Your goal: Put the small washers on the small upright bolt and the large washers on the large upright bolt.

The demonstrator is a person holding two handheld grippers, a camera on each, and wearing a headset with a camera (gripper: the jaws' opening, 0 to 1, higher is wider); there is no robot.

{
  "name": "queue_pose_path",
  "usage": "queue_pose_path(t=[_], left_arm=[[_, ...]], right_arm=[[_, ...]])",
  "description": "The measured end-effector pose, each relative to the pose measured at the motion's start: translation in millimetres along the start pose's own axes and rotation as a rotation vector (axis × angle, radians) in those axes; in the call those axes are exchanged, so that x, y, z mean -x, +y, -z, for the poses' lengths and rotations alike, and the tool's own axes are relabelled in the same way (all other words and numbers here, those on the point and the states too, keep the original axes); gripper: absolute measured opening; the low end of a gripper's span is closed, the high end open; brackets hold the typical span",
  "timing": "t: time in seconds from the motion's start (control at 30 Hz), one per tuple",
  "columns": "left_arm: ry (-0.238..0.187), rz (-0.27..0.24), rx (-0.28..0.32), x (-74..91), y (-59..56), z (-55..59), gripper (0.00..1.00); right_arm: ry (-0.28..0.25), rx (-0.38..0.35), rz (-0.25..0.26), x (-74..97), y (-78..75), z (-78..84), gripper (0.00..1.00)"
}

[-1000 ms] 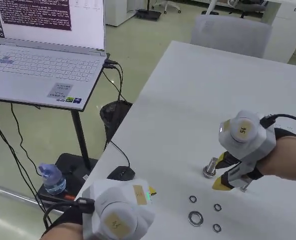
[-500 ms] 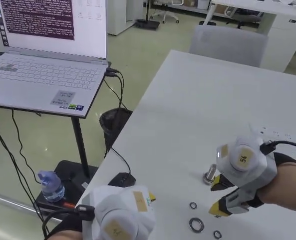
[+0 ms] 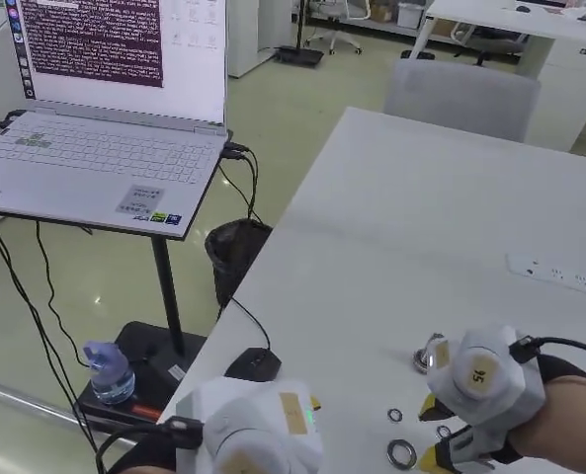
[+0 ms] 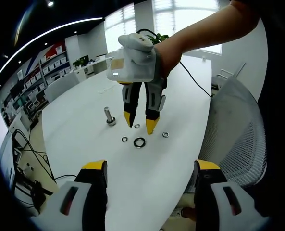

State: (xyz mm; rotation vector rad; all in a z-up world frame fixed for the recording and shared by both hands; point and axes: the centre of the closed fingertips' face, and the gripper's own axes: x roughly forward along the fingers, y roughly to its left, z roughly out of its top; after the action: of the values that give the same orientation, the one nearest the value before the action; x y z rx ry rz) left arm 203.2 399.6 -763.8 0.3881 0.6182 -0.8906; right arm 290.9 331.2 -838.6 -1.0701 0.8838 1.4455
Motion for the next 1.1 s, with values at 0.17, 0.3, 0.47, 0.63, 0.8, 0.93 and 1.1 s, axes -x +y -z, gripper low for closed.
queue_pose_path(t=[0.17,0.3,0.47,0.63,0.8,0.93,1.1], left_arm=[[0.001,0.009,-0.007,0.4,-3.1,1.3,0.72],[0.000,0.015,-0.007,1.4,-4.3,1.8,0.72],[0.002,0.022,-0.010,2.6,-3.8,2.0,0.71],[0.002,0.027,-0.010,3.3,-1.5,2.8,0.71],[0.004,0.034,-0.009,2.2,-0.4,4.2,0.70],[0.001,0.039,-0.009,1.2,-1.2,3.5,0.70],[0.003,0.044,-0.010,1.2,-1.3,3.7,0.70]], right_arm=[[0.006,0.011,0.002,-11.7,3.9,0.8,0.34],[0.013,0.006,0.003,-21.0,4.1,2.8,0.34],[0.021,0.008,0.001,-29.9,4.5,3.5,0.34],[0.031,-0.002,-0.003,-33.8,2.6,4.8,0.34],[0.040,0.003,0.002,-35.2,1.1,4.9,0.33],[0.049,-0.008,0.001,-37.9,-0.7,7.3,0.33],[0.051,-0.028,-0.004,-39.8,-1.4,9.7,0.32]])
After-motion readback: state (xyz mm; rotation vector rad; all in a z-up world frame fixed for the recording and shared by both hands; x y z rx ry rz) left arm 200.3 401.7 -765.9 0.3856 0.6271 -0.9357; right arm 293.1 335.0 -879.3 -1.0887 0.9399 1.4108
